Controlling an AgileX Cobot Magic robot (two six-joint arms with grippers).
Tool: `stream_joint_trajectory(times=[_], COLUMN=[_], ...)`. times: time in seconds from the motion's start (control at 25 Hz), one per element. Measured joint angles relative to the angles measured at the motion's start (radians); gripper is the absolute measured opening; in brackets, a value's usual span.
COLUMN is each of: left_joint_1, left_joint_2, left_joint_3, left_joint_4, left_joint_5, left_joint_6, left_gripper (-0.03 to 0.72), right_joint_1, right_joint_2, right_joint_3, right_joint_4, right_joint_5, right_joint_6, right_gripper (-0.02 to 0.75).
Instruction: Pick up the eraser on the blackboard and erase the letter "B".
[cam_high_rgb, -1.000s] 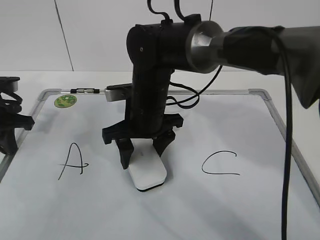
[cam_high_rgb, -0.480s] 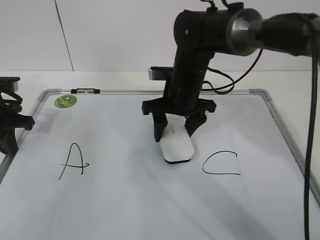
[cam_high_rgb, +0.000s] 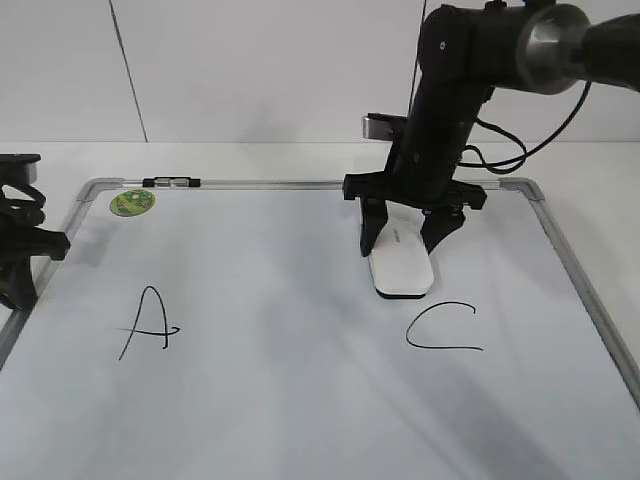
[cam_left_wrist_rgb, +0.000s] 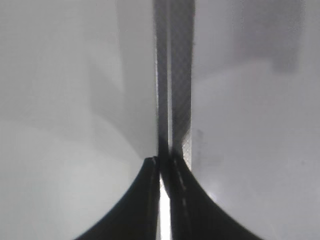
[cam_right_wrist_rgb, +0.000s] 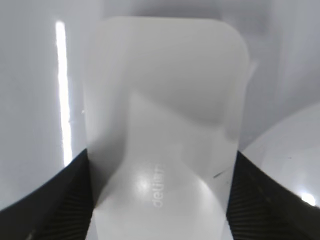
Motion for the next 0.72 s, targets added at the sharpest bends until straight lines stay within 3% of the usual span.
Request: stream_joint_trajectory(times=[0.72], left_joint_1=[0.000], left_joint_2=[0.000], left_joint_3=[0.000], left_joint_4=[-0.001], left_joint_5=[0.008], left_joint_6=[0.000], left_gripper=[0.015], right_joint_1=[-0.012], right_joint_2=[-0.169], right_joint_3=[-0.105], right_joint_4=[-0.051], right_joint_5=[-0.012], right_joint_6=[-0.041], right_gripper=[0.533])
